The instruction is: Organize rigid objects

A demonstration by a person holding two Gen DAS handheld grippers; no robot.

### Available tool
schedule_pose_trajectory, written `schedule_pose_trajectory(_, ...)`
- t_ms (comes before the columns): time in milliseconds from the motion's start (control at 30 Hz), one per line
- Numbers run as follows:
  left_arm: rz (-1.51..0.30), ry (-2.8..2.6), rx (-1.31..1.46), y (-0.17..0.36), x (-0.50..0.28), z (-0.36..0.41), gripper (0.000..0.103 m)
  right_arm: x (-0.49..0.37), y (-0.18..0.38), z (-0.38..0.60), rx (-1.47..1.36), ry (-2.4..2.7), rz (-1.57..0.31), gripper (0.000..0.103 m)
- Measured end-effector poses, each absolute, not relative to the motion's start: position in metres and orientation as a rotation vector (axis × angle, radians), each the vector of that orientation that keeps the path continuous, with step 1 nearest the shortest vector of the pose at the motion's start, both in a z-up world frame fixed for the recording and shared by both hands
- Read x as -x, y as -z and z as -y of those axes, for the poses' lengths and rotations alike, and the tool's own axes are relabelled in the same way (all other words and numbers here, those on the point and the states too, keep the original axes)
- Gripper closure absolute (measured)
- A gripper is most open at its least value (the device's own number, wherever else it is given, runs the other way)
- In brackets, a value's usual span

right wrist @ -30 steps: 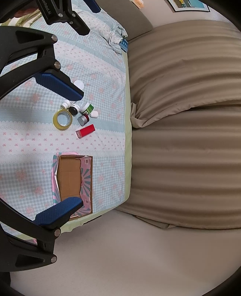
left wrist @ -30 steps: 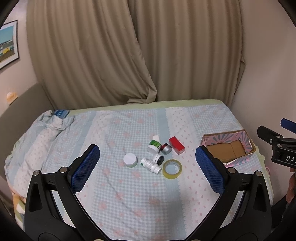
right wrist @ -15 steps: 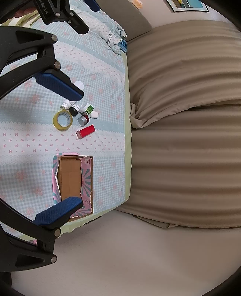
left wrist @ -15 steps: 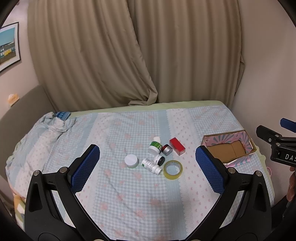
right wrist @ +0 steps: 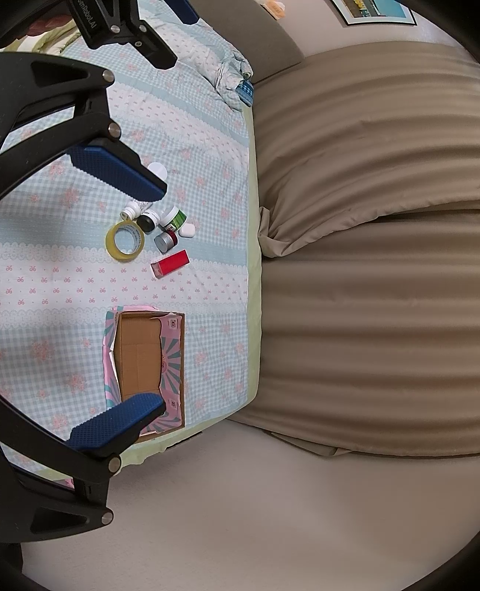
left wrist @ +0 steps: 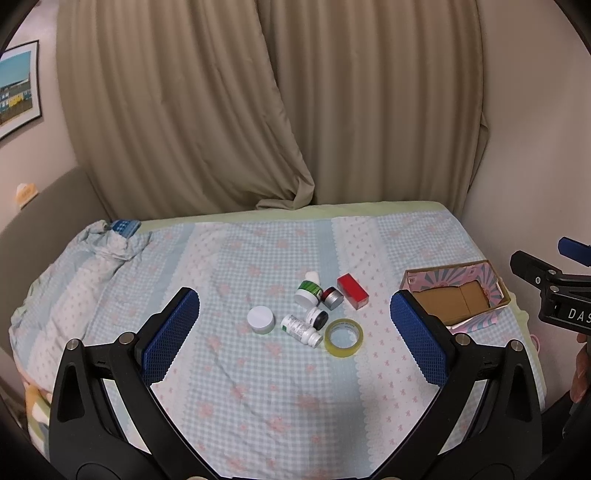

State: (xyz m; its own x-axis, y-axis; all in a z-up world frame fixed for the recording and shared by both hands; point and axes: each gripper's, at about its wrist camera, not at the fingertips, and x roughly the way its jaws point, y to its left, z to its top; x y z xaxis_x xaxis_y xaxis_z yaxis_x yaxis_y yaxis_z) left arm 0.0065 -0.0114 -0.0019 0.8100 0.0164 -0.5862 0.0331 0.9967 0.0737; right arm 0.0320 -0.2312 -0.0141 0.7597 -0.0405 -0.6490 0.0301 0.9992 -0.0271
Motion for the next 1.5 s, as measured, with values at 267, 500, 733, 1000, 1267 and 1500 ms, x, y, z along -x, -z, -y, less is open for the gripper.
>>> schedule_pose_trajectory(267,-0.630,0.011,-0.073,0.003,-0.007,0.010,0.000,-0.033,0.013,0.230,0.018,0.032,-0.710,0.000)
schedule_pose_trajectory(500,-0.632,0.006,-0.072,0.003,-0.009,0.010,0.000,-0.033,0.012,0.230,0.017,0.033,-0.709,0.000)
schedule_pose_trajectory(733,-0.639,0.004,-0.063,0.003,-0.011,0.009,0.000,-0.033,0.012,0.230,0.017,0.033,-0.709,0.000)
schedule_pose_trajectory(1000,-0.646,0.002,-0.052,0.003,-0.011,0.009,0.000,-0.032,0.012,0.229,0.016,0.030,-0.709,0.000)
schedule_pose_trajectory(1267,-0.720,-0.029,-0.057,0.021,-0.026,0.002,0.000,-0.037,0.015,0.224,0.028,0.002,-0.725,0.000)
schedule_pose_trajectory(1500,-0.814,-0.013,-0.047,0.061,-0.049,-0.042,0.000,-0.050,0.047,0.192,0.080,-0.052,-0.766,0.000)
